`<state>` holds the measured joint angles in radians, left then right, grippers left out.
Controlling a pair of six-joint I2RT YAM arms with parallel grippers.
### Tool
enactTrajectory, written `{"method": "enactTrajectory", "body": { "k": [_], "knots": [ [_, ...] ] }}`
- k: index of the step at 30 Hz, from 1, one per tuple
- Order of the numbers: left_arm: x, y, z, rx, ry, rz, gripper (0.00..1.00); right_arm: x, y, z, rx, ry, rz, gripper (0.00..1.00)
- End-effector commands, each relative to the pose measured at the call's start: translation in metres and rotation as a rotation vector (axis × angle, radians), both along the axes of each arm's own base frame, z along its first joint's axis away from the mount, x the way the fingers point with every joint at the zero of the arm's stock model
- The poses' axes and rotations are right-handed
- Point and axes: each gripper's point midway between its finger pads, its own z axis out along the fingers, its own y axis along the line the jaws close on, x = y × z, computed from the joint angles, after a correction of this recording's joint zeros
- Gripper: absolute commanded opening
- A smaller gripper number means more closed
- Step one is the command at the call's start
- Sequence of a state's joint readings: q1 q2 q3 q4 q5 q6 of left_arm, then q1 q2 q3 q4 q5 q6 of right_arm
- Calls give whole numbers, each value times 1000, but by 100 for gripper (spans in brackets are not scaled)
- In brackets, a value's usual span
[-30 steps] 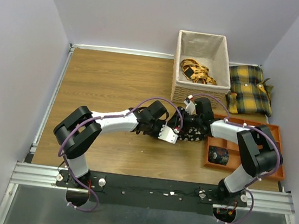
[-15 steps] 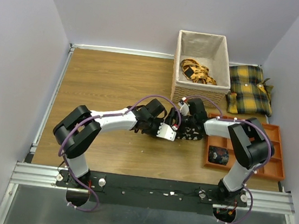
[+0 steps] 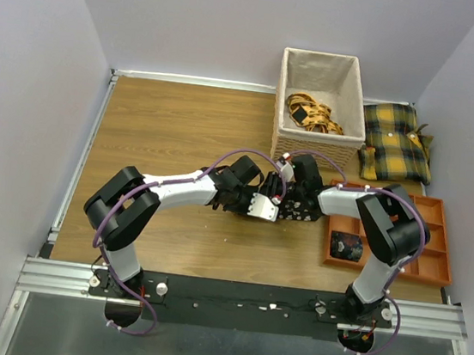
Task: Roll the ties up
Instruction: Roll the tie at the center of the board.
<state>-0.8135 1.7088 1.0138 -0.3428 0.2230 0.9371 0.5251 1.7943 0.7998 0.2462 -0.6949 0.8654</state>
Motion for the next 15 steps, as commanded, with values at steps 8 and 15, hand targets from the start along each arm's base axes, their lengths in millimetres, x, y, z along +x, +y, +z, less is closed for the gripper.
{"method": "enactTrajectory", "body": {
  "k": [8, 15],
  "knots": [
    [-21, -3, -15, 12, 63, -51, 19, 9, 10, -18, -52, 0, -39, 10],
    [-25, 5, -9, -35, 120, -46, 64, 10, 0, -27, -111, -1, -61, 1]
  ]
}}
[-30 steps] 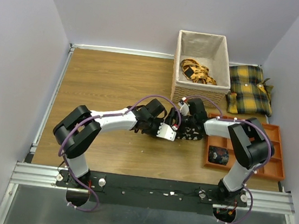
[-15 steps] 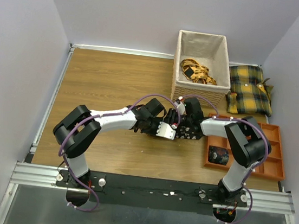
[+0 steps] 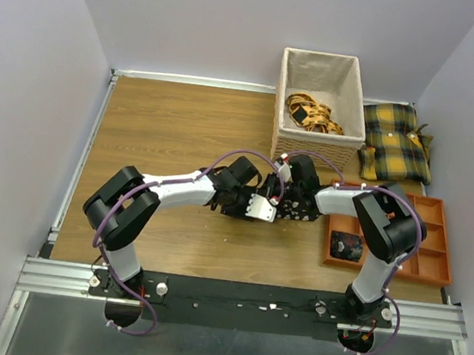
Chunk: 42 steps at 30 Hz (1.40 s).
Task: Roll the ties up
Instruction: Roll the tie at the center of the board.
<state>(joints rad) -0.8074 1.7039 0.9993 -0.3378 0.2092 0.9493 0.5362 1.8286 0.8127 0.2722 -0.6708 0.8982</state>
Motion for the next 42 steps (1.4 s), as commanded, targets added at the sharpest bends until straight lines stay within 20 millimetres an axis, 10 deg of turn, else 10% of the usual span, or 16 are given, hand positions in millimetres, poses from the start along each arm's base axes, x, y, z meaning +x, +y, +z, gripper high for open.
{"method": "enactTrajectory", "body": {
  "k": [1, 8, 19, 35, 42],
  "knots": [
    [-25, 0, -7, -49, 141, -39, 68, 5, -6, -22, -111, -12, -36, 1],
    [-16, 9, 0, -77, 181, -30, 99, 7, -15, -26, -145, -24, -27, 1],
    [-5, 33, 44, -180, 305, -47, 99, 10, -19, -28, -132, -33, 13, 1],
    [13, 2, 10, -123, 206, -17, 99, 10, -20, -28, -108, -46, 33, 1],
    [-1, 13, 3, -81, 222, -15, 64, 11, -24, -27, -109, -48, 19, 1]
  ]
}}
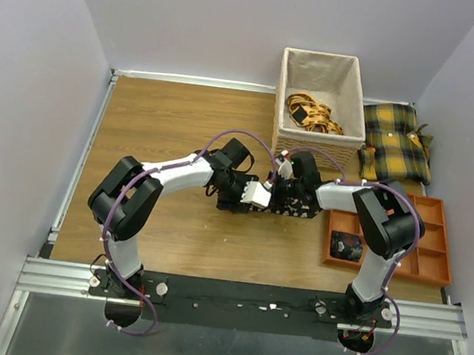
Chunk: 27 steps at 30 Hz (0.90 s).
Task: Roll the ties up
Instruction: Roll the tie at the center of the board.
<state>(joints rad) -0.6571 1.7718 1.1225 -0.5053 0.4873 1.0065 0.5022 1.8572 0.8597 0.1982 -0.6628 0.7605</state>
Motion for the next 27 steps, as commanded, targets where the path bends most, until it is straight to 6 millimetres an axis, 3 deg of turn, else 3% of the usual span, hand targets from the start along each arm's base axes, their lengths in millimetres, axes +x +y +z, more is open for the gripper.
{"method": "enactTrajectory", "body": {
  "k": [1, 4, 6, 10, 14, 24, 27],
  "knots": [
    [-7, 5, -3, 30, 1, 18, 61, -2, -12, -15, -50, 12, -17, 1],
    [-12, -2, -6, 41, 26, 30, 54, 0, -13, -14, -66, 0, -18, 1],
    [-21, -7, -7, 47, 55, 58, 43, 1, -18, -12, -99, -18, -19, 6],
    [-33, -7, -7, 60, 117, 162, 21, 6, -25, 5, -141, -73, -32, 34],
    [-36, -5, -4, 78, 148, 349, 8, 4, -33, 26, -177, -92, -37, 46],
    [-47, 13, -12, 115, 364, 1072, 6, 8, -73, 70, -327, -184, -120, 50],
    [-50, 33, -12, 128, 307, 1186, 6, 18, -87, 79, -405, -231, -157, 50]
  ]
}}
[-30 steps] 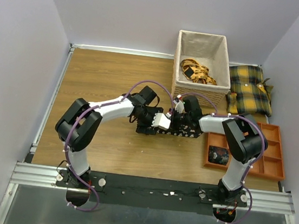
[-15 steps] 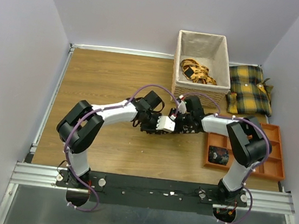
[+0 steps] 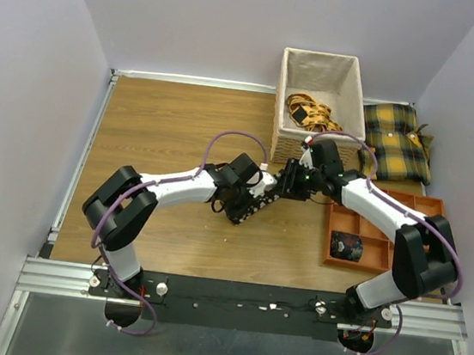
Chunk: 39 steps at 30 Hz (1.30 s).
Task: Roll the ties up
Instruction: Roll the tie at the center of the board.
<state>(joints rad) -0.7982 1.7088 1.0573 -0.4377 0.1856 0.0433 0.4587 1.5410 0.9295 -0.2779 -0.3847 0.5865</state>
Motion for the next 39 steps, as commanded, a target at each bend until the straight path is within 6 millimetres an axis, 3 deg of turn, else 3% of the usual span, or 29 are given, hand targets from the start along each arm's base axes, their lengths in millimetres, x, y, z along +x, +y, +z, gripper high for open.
{"method": "enactTrajectory", "body": {
  "k": [1, 4, 7, 11, 13, 14, 16, 17, 18, 19, 21, 23, 24, 29, 34, 38, 39],
  "knots": [
    [-11, 48, -11, 123, 42, 412, 6, 17, -26, 27, -154, -106, -54, 51],
    [-10, 61, -6, 140, 12, 480, 6, 24, -28, 19, -162, -97, -67, 51],
    [-8, 65, -7, 132, 20, 526, 8, 34, -15, 14, -122, -83, -42, 50],
    [9, 70, -9, 109, 72, 656, 8, 48, -3, 39, -35, -215, -29, 50],
    [26, 60, 3, 76, 67, 692, 8, 45, -16, 32, -98, -243, -76, 50],
    [27, 58, -1, 88, 88, 707, 9, 41, -12, 45, -94, -302, -72, 50],
    [38, 36, 11, 28, 129, 752, 9, 29, -16, 33, -160, -348, -83, 50],
    [38, 33, 7, 40, 158, 767, 9, 18, 0, 35, -153, -399, -48, 50],
    [40, 27, 8, 26, 181, 803, 9, 12, 3, 45, -147, -457, -53, 50],
    [45, 20, 14, 4, 188, 807, 9, 3, -3, 31, -181, -471, -68, 51],
    [48, 19, 6, 21, 209, 835, 11, -4, 18, 48, -93, -574, -62, 53],
    [46, 17, -5, 17, 282, 878, 11, -17, 30, 44, -76, -623, -31, 55],
    [46, 18, -8, 23, 297, 893, 11, -16, 38, 51, -61, -675, -16, 56],
    [55, 4, -3, -19, 349, 930, 12, -26, 68, 34, -118, -708, 13, 60],
    [48, 4, -3, -14, 384, 950, 13, -31, 79, 25, -160, -751, -77, 69],
    [39, 9, -10, 2, 407, 967, 14, -26, 92, 10, -185, -743, -71, 72],
    [38, 9, -11, 4, 408, 969, 14, -25, 91, -2, -228, -725, -80, 72]
  ]
}}
